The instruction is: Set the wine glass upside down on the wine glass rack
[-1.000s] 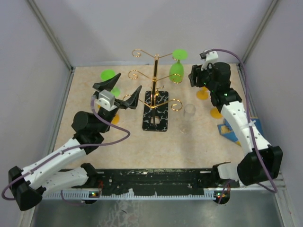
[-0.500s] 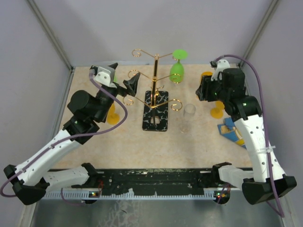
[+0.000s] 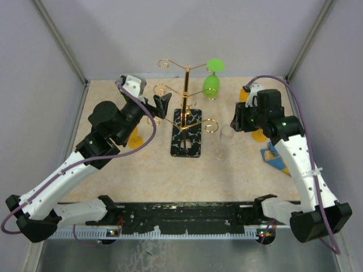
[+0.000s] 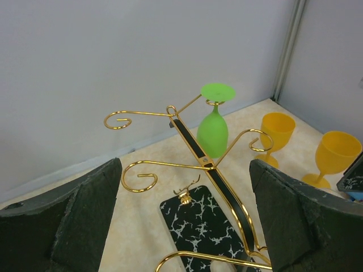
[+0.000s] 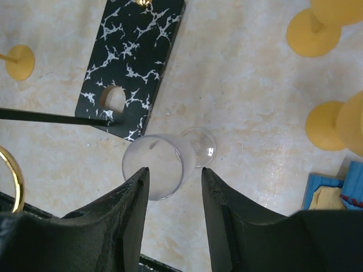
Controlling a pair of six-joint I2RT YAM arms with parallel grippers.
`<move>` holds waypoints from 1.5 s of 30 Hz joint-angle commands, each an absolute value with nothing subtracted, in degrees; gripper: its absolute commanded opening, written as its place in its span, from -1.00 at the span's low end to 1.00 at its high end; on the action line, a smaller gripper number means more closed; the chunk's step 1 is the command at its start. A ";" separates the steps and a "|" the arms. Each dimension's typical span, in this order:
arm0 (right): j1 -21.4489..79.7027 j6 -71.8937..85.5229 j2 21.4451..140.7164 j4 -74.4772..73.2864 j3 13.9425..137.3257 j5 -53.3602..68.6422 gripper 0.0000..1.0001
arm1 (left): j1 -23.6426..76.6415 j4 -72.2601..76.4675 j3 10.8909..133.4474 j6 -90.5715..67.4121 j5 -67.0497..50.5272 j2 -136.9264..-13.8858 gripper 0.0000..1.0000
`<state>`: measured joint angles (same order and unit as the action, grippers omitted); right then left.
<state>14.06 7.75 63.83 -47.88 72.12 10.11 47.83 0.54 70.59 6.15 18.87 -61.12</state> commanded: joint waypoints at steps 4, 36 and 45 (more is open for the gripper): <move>15.67 7.58 66.17 -47.14 69.78 8.26 -0.20 | 47.64 0.00 72.24 4.59 17.68 -61.42 0.99; 16.43 3.41 64.29 -53.40 97.24 -15.73 -1.00 | 44.05 -6.05 85.84 -14.72 12.95 -72.32 0.99; 16.43 -5.52 60.16 -38.08 98.93 -15.70 -1.00 | 37.84 -1.19 87.33 -32.84 5.93 -73.67 0.99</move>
<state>16.29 0.84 61.91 -49.69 97.65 -15.59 39.00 -5.93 87.35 -22.48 8.80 -75.16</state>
